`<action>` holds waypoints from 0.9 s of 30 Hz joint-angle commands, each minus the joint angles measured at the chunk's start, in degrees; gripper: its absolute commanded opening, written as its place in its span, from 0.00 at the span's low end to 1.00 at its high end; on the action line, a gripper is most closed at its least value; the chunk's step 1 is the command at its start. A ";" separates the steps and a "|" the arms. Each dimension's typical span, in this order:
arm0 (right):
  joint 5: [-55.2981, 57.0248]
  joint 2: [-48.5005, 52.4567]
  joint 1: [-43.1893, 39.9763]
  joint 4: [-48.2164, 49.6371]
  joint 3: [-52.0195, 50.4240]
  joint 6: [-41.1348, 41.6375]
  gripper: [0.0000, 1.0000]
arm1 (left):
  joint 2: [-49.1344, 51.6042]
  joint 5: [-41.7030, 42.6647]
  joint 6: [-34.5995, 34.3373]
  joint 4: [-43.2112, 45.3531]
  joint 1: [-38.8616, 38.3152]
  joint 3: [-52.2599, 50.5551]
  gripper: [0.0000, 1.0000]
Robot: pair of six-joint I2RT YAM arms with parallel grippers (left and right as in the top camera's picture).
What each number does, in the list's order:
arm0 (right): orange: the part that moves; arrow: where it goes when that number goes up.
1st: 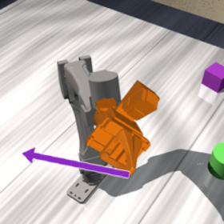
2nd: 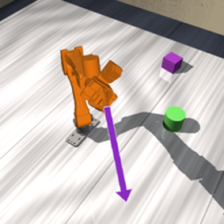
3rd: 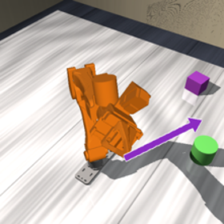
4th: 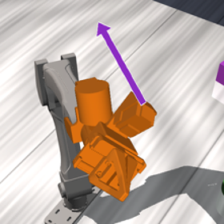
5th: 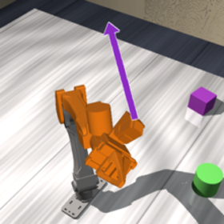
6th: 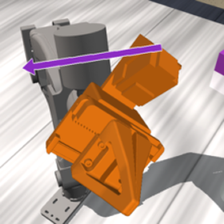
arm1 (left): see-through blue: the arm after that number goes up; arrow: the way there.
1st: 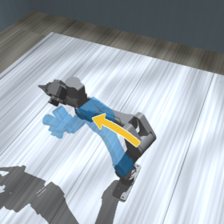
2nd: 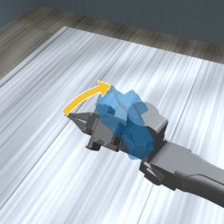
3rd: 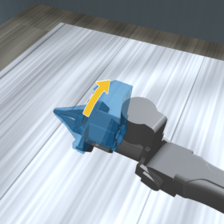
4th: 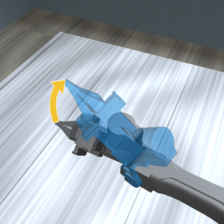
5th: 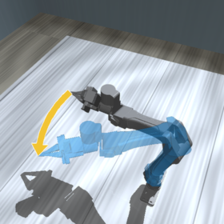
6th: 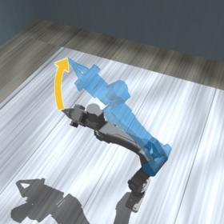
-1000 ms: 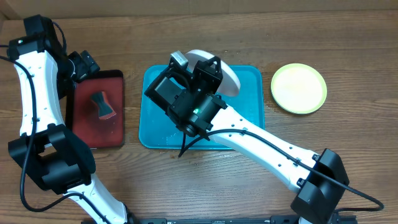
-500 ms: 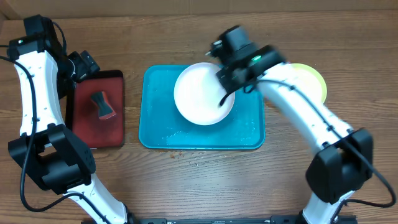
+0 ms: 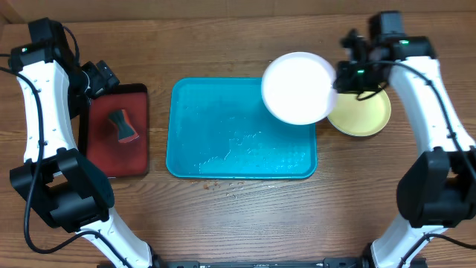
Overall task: Clean dirty plates on tray and stack at the side
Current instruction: 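Stack the white plate onto the yellow plate and release it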
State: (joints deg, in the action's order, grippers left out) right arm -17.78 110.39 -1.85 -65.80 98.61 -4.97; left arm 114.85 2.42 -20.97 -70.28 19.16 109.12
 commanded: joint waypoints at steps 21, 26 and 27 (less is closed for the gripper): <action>3.72 5.38 -19.89 10.88 -9.55 6.78 0.04 | -0.72 0.57 0.22 0.04 -0.07 0.66 1.00; 2.91 5.38 -19.93 15.32 -14.27 6.69 0.04 | -0.72 0.57 0.22 0.04 -0.07 0.66 1.00; 2.91 5.38 -19.85 15.65 -14.71 6.71 0.10 | -0.72 0.57 0.22 0.04 -0.07 0.66 1.00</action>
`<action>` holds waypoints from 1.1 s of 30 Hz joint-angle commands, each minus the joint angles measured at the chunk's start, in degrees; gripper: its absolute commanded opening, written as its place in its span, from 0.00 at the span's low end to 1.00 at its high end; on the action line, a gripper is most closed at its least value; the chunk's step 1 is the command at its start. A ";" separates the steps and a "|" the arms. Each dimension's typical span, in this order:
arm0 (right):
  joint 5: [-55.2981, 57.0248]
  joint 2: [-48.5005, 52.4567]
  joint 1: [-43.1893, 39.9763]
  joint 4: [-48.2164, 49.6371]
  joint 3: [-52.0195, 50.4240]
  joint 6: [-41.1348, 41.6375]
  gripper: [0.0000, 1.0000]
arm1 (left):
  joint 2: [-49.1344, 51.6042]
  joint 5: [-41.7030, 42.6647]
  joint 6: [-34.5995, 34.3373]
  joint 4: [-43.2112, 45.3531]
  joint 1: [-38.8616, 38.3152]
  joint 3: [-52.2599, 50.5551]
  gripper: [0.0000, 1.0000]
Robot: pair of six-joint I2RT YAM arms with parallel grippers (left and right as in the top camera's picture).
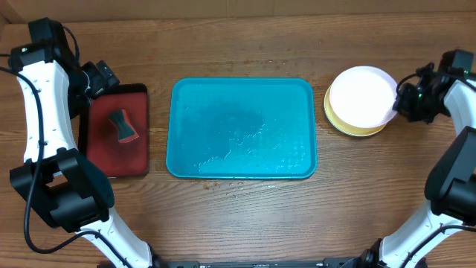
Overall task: Clean dirty plates on tray and stack at the side
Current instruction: 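Stack the white plate onto the yellow plate and release it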
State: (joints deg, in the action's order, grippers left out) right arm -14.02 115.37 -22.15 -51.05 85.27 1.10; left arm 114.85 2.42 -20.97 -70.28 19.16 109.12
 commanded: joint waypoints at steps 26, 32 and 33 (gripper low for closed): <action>-8.59 -30.73 5.46 -17.90 -1.70 -4.20 1.00 | -0.72 0.57 0.22 0.07 -0.07 0.66 1.00; -8.55 -38.97 8.96 -22.86 -1.70 -5.66 1.00 | -0.72 0.57 0.22 0.04 -0.07 0.66 1.00; -8.57 -39.74 9.75 -23.32 -1.70 -5.64 1.00 | -0.72 0.57 0.22 0.04 -0.07 0.66 1.00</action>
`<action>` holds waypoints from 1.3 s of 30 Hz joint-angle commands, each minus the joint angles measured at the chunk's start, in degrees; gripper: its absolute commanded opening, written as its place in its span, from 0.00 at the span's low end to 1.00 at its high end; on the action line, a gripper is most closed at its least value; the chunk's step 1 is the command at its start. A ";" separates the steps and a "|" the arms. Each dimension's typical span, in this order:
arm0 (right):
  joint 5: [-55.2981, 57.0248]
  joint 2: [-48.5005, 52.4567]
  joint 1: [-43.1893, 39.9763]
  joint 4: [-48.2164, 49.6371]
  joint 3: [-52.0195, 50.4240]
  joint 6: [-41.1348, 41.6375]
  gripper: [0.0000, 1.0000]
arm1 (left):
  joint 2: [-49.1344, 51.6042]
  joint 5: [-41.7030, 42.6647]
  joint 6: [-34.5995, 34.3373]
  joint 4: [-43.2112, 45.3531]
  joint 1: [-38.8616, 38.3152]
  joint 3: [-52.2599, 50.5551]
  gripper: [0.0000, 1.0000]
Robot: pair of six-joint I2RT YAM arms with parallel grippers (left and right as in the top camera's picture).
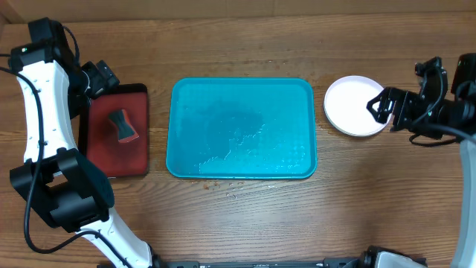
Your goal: Clean dirty plates on tray and stack at the side
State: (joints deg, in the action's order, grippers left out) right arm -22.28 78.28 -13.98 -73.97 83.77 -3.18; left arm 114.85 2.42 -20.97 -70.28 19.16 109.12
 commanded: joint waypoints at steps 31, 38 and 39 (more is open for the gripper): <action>-6.10 -3.85 7.61 -18.34 -0.96 -1.33 1.00 | -0.72 0.57 0.22 0.04 -0.07 0.66 1.00; -6.78 -3.85 7.61 -18.38 -0.96 -1.14 1.00 | -0.72 0.57 0.22 0.07 -0.07 0.66 1.00; -6.93 -3.85 7.61 -18.45 -1.01 -1.16 1.00 | -0.72 0.57 0.22 0.04 -0.07 0.66 1.00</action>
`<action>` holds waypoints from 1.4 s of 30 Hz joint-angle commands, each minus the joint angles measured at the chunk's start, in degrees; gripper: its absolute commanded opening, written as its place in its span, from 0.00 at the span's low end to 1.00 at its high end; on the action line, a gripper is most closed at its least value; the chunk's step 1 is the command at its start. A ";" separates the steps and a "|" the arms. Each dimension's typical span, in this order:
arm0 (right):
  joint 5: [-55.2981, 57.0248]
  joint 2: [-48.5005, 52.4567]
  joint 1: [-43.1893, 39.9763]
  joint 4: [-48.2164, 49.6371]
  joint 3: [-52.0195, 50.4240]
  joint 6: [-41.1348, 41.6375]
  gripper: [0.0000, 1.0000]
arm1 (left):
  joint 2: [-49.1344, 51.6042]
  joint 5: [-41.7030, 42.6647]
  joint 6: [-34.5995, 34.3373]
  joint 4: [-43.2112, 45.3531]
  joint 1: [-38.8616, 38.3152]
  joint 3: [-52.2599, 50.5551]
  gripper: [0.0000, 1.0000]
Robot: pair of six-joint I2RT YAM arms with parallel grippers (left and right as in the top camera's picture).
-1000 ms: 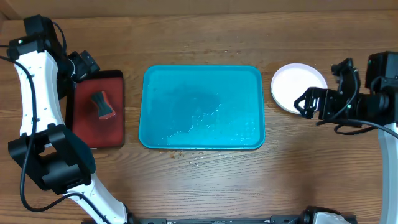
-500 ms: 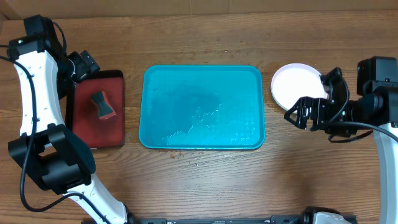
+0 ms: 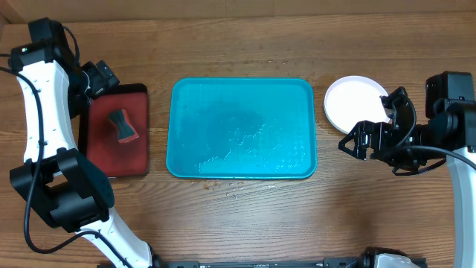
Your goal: Clean dirty plates on tray and stack at the side
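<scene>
The blue tray [image 3: 242,128] lies in the middle of the table, wet and with no plate on it. A white plate [image 3: 354,103] lies flat on the table just right of the tray. My right gripper [image 3: 358,141] hovers just in front of the plate, off its near edge, open and holding nothing. My left gripper [image 3: 102,77] sits at the far left by the back corner of a dark red tray [image 3: 111,160]; its jaws are too dark to read. On that red tray stands a scrubber [image 3: 123,126] with a red base.
The left arm [image 3: 41,97] runs along the table's left edge. The right arm [image 3: 446,126] comes in from the right edge. Bare wood lies in front of and behind the blue tray.
My right gripper has drawn back from the white plate's right rim toward the front of the table and now sits off its near edge. The plate and the left arm have not moved.
My right gripper held the white plate tilted over the blue tray's back right corner, beside a yellow plate on the table. Then the white plate was over the yellow one. Then it lay flat on it with the gripper open at its rim, and now the gripper is clear.
</scene>
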State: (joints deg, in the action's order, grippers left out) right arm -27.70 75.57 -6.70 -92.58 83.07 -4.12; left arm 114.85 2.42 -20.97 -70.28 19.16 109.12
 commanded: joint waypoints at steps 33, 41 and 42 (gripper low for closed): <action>-9.27 -55.98 1.20 45.51 -47.65 -0.42 1.00 | -0.72 0.57 0.22 0.07 -0.07 0.66 1.00; -9.25 -66.75 3.08 62.69 -62.31 -0.42 1.00 | -0.72 0.57 0.22 0.04 -0.07 0.66 1.00; -9.27 -67.82 3.45 65.20 -64.13 -0.39 1.00 | -0.72 0.57 0.22 0.04 -0.07 0.66 1.00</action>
State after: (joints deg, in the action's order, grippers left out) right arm -36.62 10.72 -4.38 -30.81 23.07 -4.51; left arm 114.85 2.63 -20.97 -70.28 19.16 109.12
